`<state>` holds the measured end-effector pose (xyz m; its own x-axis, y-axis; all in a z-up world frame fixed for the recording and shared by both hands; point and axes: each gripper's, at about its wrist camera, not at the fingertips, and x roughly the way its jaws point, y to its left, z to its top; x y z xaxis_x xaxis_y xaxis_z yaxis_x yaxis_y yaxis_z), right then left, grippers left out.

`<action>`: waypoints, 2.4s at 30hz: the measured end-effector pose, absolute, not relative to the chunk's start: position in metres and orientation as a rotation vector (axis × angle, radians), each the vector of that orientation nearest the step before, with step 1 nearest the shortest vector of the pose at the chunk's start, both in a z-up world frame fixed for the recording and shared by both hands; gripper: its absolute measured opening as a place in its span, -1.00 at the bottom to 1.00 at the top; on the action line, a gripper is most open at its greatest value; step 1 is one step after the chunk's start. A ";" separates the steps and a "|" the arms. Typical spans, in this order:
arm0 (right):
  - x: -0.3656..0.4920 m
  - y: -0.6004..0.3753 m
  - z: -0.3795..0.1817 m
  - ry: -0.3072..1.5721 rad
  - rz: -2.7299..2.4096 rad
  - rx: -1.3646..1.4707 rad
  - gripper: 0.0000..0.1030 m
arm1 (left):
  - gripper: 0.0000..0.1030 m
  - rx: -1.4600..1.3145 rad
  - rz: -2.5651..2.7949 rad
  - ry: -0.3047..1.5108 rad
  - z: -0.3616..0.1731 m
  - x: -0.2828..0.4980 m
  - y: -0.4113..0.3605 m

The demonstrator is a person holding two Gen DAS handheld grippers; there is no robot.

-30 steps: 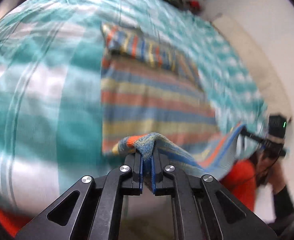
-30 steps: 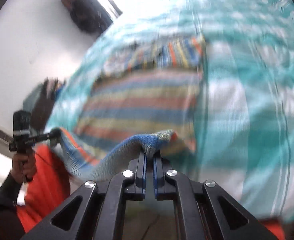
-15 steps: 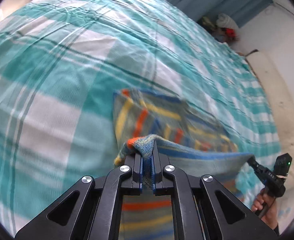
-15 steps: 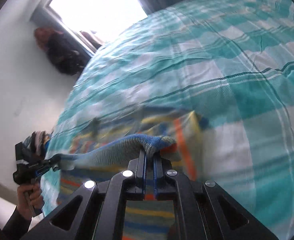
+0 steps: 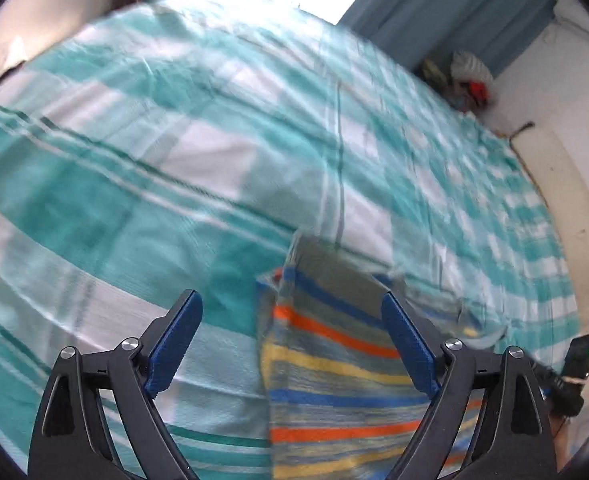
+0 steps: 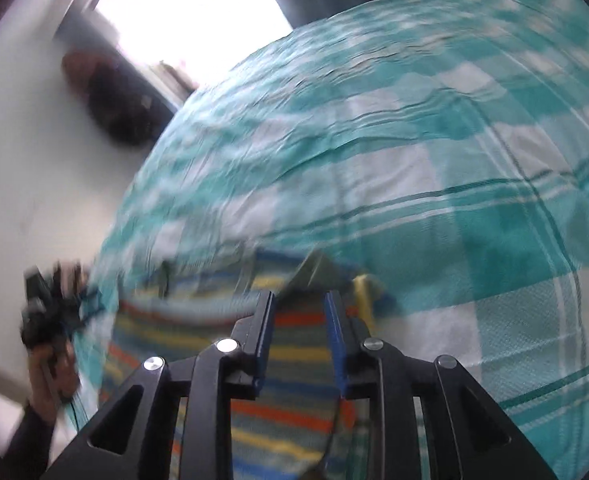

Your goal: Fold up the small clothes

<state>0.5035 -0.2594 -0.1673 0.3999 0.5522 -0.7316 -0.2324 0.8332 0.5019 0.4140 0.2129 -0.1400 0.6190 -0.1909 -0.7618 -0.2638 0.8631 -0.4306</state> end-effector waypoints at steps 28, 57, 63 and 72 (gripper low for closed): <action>0.356 -0.249 -0.200 1.078 0.496 0.031 -0.15 | 0.75 -0.120 -0.044 1.092 -0.164 0.255 0.131; 0.231 -0.249 -0.240 0.908 0.242 0.028 0.73 | 0.99 -0.057 0.228 0.995 -0.206 0.212 0.126; 0.233 -0.245 -0.242 0.893 0.245 0.028 0.75 | 0.99 -0.057 0.224 0.990 -0.208 0.212 0.126; 0.234 -0.243 -0.243 0.874 0.243 0.018 0.77 | 0.99 -0.045 0.229 0.989 -0.209 0.212 0.124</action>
<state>0.2340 -0.2434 -0.2431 0.6160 0.2187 -0.7567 -0.2041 0.9722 0.1148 0.2125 0.1240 -0.2092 0.5278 0.1710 -0.8320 -0.2117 0.9751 0.0662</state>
